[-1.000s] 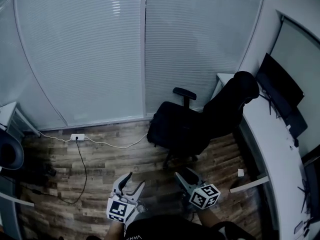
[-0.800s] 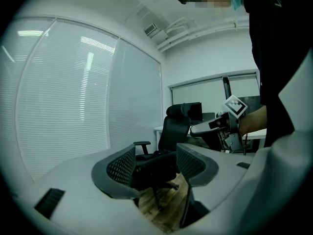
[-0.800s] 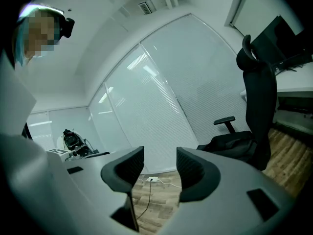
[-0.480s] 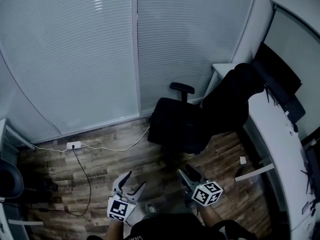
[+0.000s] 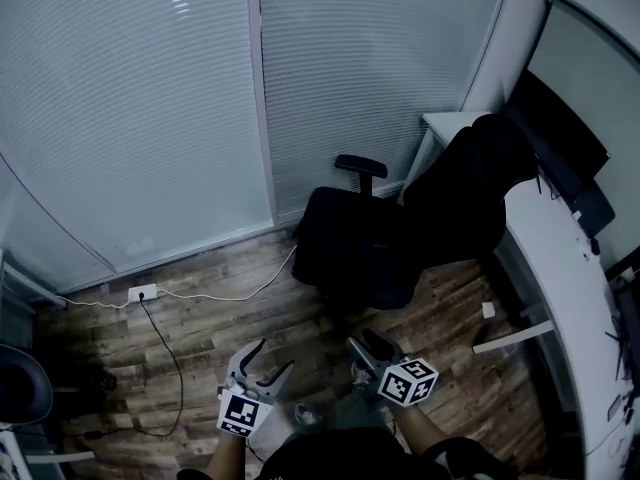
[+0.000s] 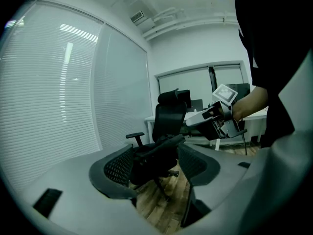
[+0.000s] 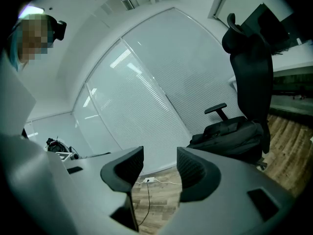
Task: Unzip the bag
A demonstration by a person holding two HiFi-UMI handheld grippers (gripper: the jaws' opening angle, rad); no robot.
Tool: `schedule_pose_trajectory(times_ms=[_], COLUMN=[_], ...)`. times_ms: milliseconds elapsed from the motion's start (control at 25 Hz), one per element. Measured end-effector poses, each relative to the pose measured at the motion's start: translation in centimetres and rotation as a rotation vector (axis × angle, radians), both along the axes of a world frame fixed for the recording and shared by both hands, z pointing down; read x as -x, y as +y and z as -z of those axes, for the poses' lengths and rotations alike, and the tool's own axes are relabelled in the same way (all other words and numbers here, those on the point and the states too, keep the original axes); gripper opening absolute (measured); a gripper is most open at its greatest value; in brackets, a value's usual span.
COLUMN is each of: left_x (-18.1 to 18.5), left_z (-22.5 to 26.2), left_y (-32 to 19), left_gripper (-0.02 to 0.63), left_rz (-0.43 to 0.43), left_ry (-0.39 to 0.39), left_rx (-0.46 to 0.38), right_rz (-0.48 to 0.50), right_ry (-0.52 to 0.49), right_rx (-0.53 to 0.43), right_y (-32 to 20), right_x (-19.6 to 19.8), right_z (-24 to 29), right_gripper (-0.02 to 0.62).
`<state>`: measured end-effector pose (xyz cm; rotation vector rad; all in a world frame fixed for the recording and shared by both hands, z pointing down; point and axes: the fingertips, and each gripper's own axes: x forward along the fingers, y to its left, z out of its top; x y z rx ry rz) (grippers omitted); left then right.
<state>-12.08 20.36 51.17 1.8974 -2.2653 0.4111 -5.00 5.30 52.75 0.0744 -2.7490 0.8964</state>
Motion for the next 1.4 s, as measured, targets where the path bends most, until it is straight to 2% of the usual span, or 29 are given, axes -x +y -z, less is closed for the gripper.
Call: schedule_pose_trajectory(times_ms=[200,560,880,1080,1400], left_x=[0.9,3.7,6.4,7.6,8.4], left_z=[-1.6,-4.3,-7.9,-9.6,-10.9], left_y=[-2.4,-6.7,-7.9,-8.8,-9.2], left_gripper=[0.287,0.292,0.301,0.302,0.302], left_rz=[0.014,0.093,0.114,0.106,0.087], left_ry=[0.006,0.033,0.025,0.024,0.023], left_rx=[0.027,0.046,0.077,0.080,0.064], right_rz=[0.042,0.133,0.141,0.121,0.108], right_ry=[0.024,0.080,0.119,0.115,0.029], right_rx=[0.028,0.052,0.078,0.056,0.053], right_y=[-1.8,-5.0,-5.9,-6.3,-6.3], right_x=[2.1,6.9,11.2,14.1,16.4], right_z=[-2.7,-9.5,-16.7,-19.8,-21.0], right_gripper=[0.192,0.192,0.192,0.192,0.189])
